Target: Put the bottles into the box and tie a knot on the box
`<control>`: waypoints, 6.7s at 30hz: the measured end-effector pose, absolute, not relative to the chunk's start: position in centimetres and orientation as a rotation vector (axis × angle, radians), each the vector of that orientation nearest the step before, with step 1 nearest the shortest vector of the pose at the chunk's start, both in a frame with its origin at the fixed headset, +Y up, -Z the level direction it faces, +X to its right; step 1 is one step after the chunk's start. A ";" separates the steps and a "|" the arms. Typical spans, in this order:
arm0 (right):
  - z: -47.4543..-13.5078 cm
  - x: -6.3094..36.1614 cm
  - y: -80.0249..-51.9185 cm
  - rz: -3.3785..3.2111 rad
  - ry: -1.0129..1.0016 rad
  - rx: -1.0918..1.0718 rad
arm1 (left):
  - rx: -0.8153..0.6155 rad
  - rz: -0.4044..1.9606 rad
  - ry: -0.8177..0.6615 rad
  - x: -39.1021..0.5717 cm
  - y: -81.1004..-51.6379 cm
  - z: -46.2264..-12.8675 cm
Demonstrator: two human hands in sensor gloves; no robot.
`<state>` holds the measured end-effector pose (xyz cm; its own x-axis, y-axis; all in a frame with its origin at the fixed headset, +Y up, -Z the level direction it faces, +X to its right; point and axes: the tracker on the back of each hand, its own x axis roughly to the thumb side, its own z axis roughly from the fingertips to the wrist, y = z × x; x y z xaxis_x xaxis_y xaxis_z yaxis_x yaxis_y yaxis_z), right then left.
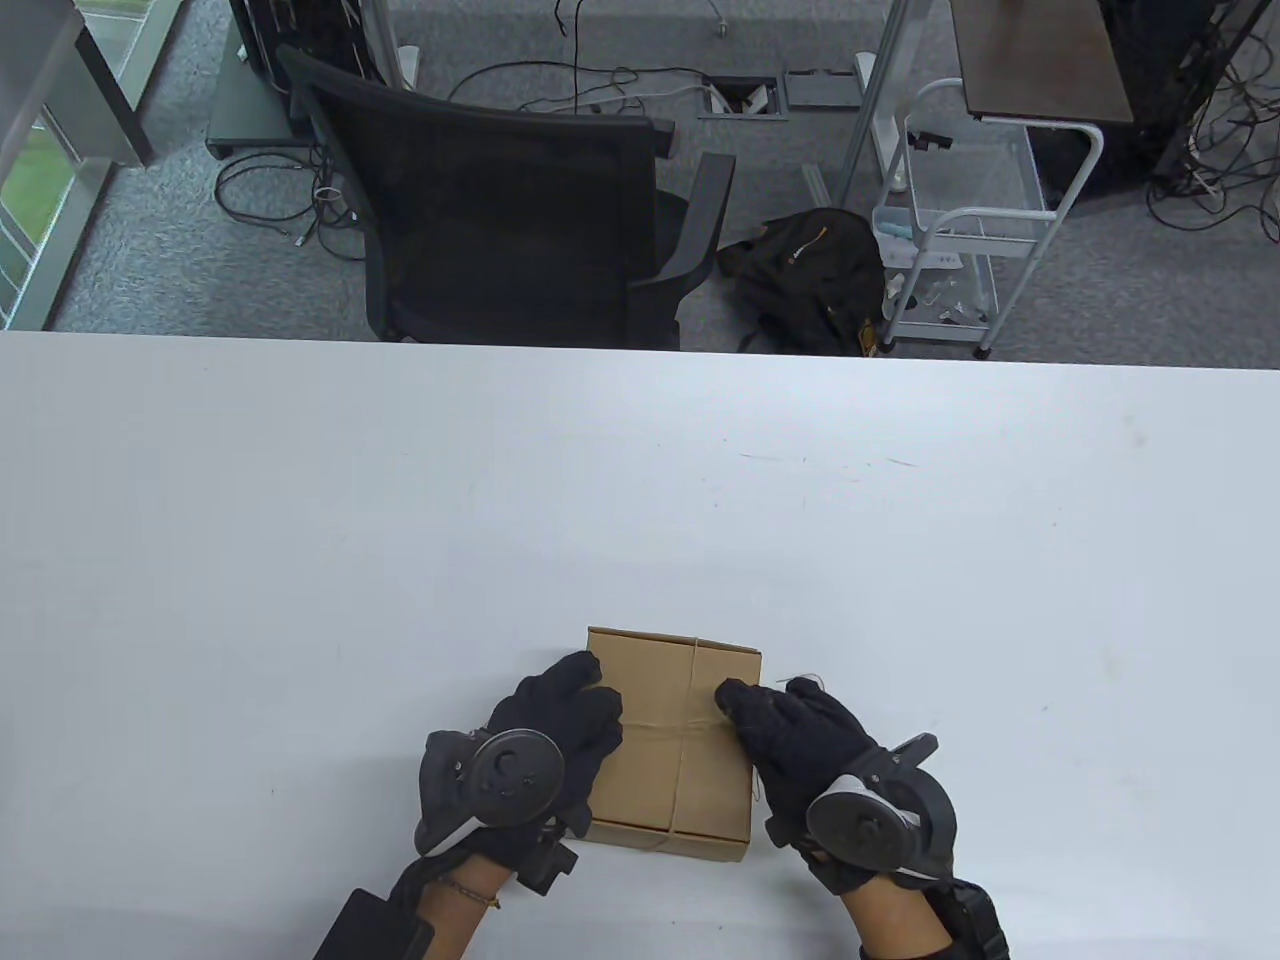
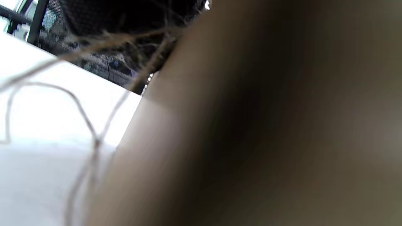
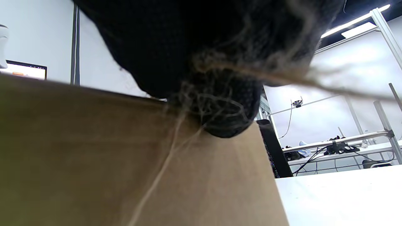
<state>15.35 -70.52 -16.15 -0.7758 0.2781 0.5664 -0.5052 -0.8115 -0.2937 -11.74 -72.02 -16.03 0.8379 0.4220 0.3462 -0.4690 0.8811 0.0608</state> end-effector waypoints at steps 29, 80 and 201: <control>-16.1 17.6 -68.9 2.578 -0.398 0.730 | 0.011 0.714 -0.469 -16.9 -71.5 -17.3; -18.2 19.1 -72.2 2.536 0.024 0.602 | -0.231 0.644 -0.256 -21.2 -73.1 -18.7; -16.8 10.8 -73.3 1.970 0.309 0.913 | 0.042 0.602 -0.690 -8.5 -69.3 -12.6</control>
<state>10.82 -73.31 -16.78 -0.3088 0.8225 0.4776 -0.6371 -0.5517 0.5382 -8.50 -69.32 -12.64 0.6095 0.5079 0.6088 -0.5348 0.8302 -0.1573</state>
